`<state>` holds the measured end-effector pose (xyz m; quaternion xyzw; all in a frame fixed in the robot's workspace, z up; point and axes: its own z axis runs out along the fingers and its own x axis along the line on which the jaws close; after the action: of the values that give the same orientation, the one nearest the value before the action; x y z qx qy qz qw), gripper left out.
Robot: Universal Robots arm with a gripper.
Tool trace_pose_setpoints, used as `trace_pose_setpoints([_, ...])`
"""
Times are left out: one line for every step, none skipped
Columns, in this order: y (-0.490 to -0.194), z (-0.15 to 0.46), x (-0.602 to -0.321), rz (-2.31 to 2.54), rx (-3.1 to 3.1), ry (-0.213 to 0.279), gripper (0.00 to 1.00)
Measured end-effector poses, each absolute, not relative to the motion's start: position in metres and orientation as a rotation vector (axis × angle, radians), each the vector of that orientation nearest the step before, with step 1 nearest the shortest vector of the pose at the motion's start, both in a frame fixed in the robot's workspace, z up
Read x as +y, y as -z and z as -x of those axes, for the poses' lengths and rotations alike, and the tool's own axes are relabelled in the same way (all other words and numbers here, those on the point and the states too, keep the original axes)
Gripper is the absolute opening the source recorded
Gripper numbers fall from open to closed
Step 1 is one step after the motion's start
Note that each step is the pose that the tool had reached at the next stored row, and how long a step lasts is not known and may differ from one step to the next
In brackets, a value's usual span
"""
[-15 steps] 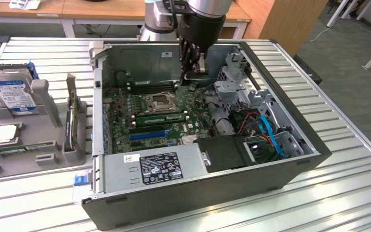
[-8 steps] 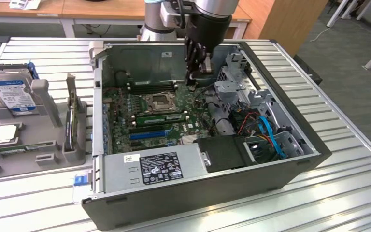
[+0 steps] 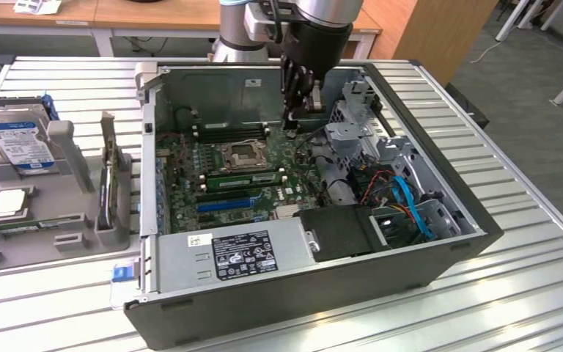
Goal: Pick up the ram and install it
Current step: 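Press down the ram until it locks into place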
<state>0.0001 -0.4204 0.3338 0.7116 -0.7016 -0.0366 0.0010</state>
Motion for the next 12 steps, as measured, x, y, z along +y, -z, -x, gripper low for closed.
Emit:
trace_pose_setpoints([-0.3331,-0.0001,-0.4204,-2.234,-2.203,0.115,0.10])
trace_pose_setpoints([-0.3323,-0.0001,-0.4204,-2.234,-2.203,0.115,0.10])
trace_pose_setpoints([-0.3315,-0.0001,-0.4204,-2.234,-2.203,0.115,0.10])
trace_pose_setpoints([-0.3305,-0.0001,-0.4204,-2.234,-2.203,0.115,0.10])
trace_pose_setpoints([-0.3296,-0.0001,-0.4204,-2.234,-2.203,0.115,0.10])
trace_pose_setpoints([-0.3287,-0.0001,-0.4204,-2.234,-2.203,0.115,0.10])
trace_pose_setpoints([-0.3278,-0.0001,-0.4204,-2.234,-2.203,0.115,0.10])
trace_pose_setpoints([-0.3270,-0.0001,-0.4204,-2.234,-2.203,0.115,0.10])
trace_pose_setpoints([-0.3261,-0.0001,-0.4204,-2.234,-2.203,0.115,0.10])
trace_pose_setpoints([-0.3253,-0.0001,-0.4204,-2.234,-2.203,0.115,0.10])
trace_pose_setpoints([-0.3243,-0.0001,-0.4204,-2.234,-2.203,0.115,0.10])
trace_pose_setpoints([-0.3235,-0.0001,-0.4204,-2.234,-2.203,0.115,0.10])
